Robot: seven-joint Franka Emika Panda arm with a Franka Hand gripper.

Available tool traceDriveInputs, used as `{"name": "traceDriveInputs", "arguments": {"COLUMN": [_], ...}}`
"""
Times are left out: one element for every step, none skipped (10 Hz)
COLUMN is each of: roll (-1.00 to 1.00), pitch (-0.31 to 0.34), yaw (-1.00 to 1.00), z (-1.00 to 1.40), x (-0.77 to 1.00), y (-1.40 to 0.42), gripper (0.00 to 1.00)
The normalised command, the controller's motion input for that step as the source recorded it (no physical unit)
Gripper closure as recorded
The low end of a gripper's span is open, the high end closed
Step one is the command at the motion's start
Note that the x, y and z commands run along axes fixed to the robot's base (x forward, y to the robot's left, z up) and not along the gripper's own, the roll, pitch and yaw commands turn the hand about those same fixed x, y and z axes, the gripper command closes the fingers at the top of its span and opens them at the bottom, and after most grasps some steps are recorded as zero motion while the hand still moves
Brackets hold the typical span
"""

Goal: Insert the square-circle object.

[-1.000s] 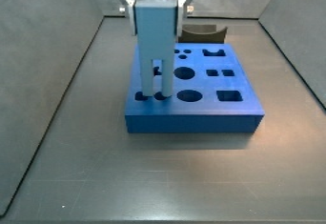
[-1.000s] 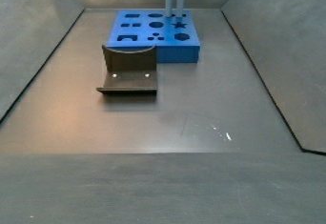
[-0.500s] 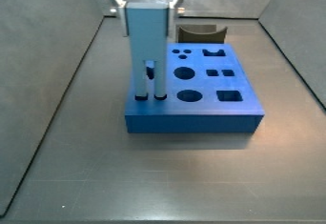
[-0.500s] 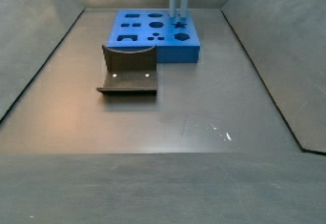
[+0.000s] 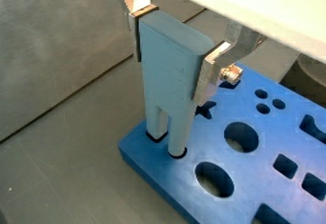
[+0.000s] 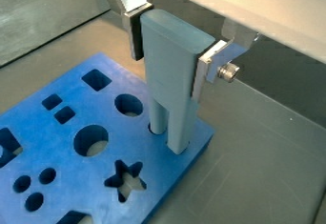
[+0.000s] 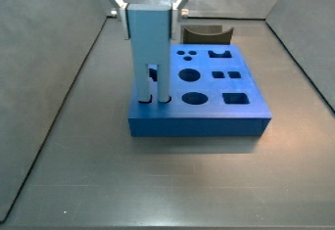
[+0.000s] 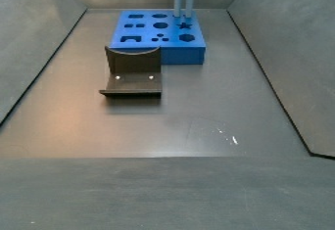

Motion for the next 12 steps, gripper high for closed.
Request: {"name": "traceDriveInputs", "arguments": {"roll": [-0.02,0.0,0.0,0.0,0.03,0.16,0.16,0.14,0.17,0.18,0.17,0.15], "pitch": [0.0,0.0,0.0,0.0,-0.024,-0.019,-0.004,0.0,0.0,0.0,0.006,0.02], "yaw": [0.09,0.15,0.17,0.17,0.07,0.0,0.0,0.0,0.0,0.0,0.0,0.0], "z": [-0.23,-0.25,-0.23,-0.25,-0.36,-0.47,-0.45,-0.42,-0.42,-0.39,-0.35,-0.27], "x": [0.13,0.09,0.02,0.0,0.0,0.0,0.01,0.07,0.07,0.08,0.1,0.05], "y": [-0.06,0.0,0.0,0.0,0.0,-0.03,-0.03,-0.04,-0.09,-0.15,-0.1,-0.1], "gripper": [1.0,1.0,1.0,1.0,1.0,1.0,1.0,1.0,1.0,1.0,1.0,1.0]}}
